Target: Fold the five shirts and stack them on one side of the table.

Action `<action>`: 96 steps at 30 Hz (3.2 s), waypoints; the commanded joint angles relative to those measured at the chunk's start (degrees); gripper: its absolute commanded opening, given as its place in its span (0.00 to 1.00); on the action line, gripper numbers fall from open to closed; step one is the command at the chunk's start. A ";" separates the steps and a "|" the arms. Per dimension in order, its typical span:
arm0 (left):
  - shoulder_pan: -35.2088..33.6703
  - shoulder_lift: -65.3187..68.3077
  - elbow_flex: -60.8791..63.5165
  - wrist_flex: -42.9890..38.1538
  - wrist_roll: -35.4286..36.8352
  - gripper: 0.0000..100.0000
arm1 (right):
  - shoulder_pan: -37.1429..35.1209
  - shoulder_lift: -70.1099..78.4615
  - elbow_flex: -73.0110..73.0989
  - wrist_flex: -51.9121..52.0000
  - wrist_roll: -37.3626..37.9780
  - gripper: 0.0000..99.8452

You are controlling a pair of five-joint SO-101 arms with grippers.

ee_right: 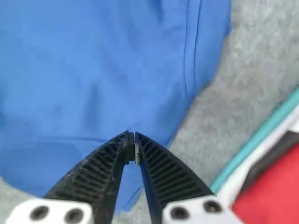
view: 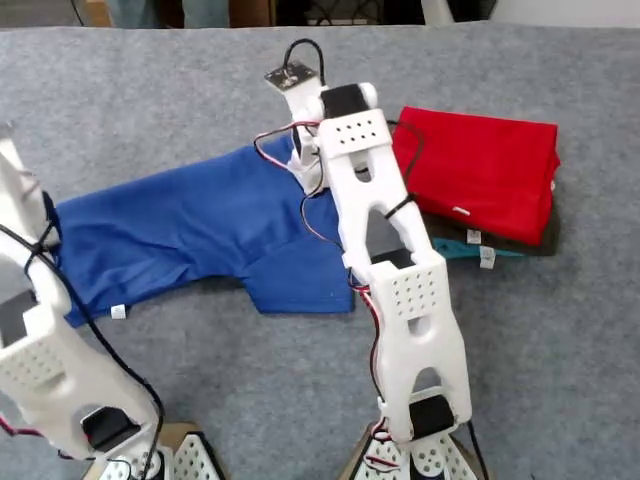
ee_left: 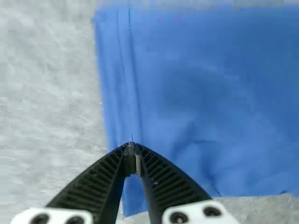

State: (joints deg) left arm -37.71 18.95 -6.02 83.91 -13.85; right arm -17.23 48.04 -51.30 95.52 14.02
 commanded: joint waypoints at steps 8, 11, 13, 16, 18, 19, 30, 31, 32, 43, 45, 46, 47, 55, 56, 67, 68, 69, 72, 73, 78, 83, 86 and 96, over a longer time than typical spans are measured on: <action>0.66 -5.19 16.84 -4.22 0.09 0.03 | 8.18 7.78 1.54 -8.53 -0.44 0.01; 0.48 -5.27 16.66 -3.96 0.09 0.03 | 8.70 9.80 1.54 -8.97 -0.35 0.01; 0.13 -5.71 16.40 -3.96 0.09 0.03 | 8.88 10.15 1.01 -8.88 -0.35 0.01; 0.04 -7.65 14.46 -2.11 -0.26 0.03 | 8.88 10.07 -2.24 -6.07 -0.35 0.01; 0.57 -10.46 13.49 -1.23 -0.26 0.03 | 8.79 10.24 -7.16 -2.64 -0.35 0.01; 0.75 -12.04 13.14 -1.14 -0.26 0.03 | 8.79 10.33 -9.80 -1.05 -0.35 0.01; 2.33 -17.41 14.81 -15.47 0.09 0.03 | 2.90 8.04 -22.55 5.63 -0.44 0.01; 2.33 -14.95 14.46 -18.81 0.00 0.03 | 1.58 8.22 -22.29 5.01 -0.35 0.01; 2.33 -12.40 13.23 -21.01 -0.18 0.03 | 0.70 8.57 -22.02 3.43 -0.35 0.01; 0.57 18.11 -8.31 -22.59 -0.35 0.03 | 2.37 20.44 -22.37 -12.04 -0.44 0.01; 0.48 19.87 -12.26 -19.16 -0.44 0.03 | 3.60 21.76 -22.37 -13.71 -0.53 0.01; 0.48 20.22 -13.67 -18.20 -0.44 0.03 | 4.04 22.29 -22.37 -14.42 -0.53 0.01; 0.48 20.66 -14.46 -17.76 -0.44 0.03 | 4.57 22.64 -22.37 -14.77 -0.53 0.01; 0.04 21.27 -14.99 -17.85 0.00 0.03 | 5.19 21.93 -27.47 -10.55 -0.44 0.01; 0.22 20.75 -14.81 -17.85 0.00 0.03 | 4.48 21.58 -29.85 -8.88 -0.44 0.01; -0.04 1.85 -9.98 -10.46 -0.18 0.03 | -2.73 10.15 -35.30 6.07 2.90 0.01; -0.13 -0.79 -7.34 -10.55 -0.26 0.03 | -4.22 6.73 -31.34 6.07 2.55 0.01; -0.22 -3.43 -4.09 -11.25 -0.35 0.03 | -5.63 2.77 -26.24 5.98 2.90 0.01; -0.22 -12.48 9.27 -17.85 -0.35 0.03 | -9.93 -8.92 -9.80 5.71 7.65 0.01; -0.22 -16.09 14.37 -21.10 -0.35 0.03 | -10.73 -12.44 -4.09 5.71 10.37 0.01; 0.04 -29.45 38.55 -42.99 -2.37 0.03 | -10.46 -24.13 17.89 5.19 22.07 0.02; 0.40 -29.71 52.62 -64.62 -10.90 0.03 | -8.97 -31.16 30.11 5.19 30.42 0.03; 0.40 -26.90 54.37 -70.42 -13.80 0.03 | -8.97 -33.89 35.30 5.19 34.46 0.13; 0.57 -13.98 41.89 -61.01 -15.56 0.03 | -11.34 -37.49 51.12 -0.97 40.00 0.19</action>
State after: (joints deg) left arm -37.45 3.65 42.15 17.45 -28.97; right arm -26.99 13.41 -3.74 97.45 53.23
